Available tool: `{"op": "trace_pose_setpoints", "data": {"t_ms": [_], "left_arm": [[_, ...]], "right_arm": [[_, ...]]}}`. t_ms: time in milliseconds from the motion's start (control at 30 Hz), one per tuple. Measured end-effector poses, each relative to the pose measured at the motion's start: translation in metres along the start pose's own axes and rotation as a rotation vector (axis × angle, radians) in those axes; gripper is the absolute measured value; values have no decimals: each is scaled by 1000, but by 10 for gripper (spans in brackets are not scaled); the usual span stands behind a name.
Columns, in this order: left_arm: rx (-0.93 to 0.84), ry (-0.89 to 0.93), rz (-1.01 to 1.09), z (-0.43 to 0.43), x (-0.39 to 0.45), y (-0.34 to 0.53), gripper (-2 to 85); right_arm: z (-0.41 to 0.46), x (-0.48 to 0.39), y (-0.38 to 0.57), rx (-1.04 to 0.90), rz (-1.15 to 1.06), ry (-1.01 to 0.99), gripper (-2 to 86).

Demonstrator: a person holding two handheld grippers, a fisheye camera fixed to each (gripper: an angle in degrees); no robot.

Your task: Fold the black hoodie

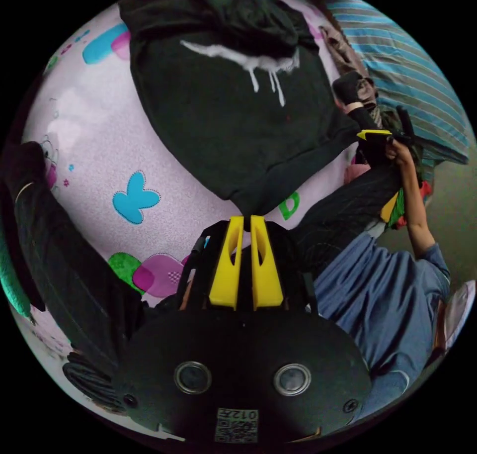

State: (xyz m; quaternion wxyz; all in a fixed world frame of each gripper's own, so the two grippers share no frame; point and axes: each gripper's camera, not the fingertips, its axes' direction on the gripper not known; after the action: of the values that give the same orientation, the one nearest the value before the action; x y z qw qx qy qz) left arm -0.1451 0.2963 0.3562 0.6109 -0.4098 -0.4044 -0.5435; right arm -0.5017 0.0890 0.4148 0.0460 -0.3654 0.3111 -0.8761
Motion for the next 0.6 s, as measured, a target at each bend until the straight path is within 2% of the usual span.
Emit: {"op": "trace_pose_setpoints", "data": {"t_ms": [167,367,600], "left_arm": [[67,-16,25,-47,-4,29,5],[29,-151,206,-80,35,64,5],[115,-185,284,-144,51,118,5]], "right_arm": [[-54,17,10,-14,-60,84,-9],[-86,11,27,-98,-214,143,-9],[-126,20,44,-122,-326,81,-10]]}}
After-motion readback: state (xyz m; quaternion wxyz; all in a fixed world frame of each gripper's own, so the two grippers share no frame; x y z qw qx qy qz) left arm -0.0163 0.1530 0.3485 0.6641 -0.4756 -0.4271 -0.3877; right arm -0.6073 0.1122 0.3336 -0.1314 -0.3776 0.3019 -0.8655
